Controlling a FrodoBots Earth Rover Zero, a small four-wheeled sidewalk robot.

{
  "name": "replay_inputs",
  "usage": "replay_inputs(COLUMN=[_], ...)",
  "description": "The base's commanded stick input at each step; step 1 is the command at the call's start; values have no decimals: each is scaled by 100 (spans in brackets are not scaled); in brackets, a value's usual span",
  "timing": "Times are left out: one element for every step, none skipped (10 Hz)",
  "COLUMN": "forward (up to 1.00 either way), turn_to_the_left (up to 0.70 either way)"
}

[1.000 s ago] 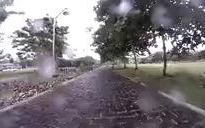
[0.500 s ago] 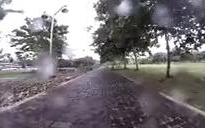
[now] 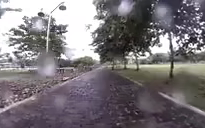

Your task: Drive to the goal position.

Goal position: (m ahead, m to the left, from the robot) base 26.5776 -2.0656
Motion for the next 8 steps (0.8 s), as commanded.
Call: replay_inputs(forward=[70, 70, 70, 70, 70, 70, 70, 70], turn_to_the_left=[0, 0, 0, 0, 0, 0, 0, 0])
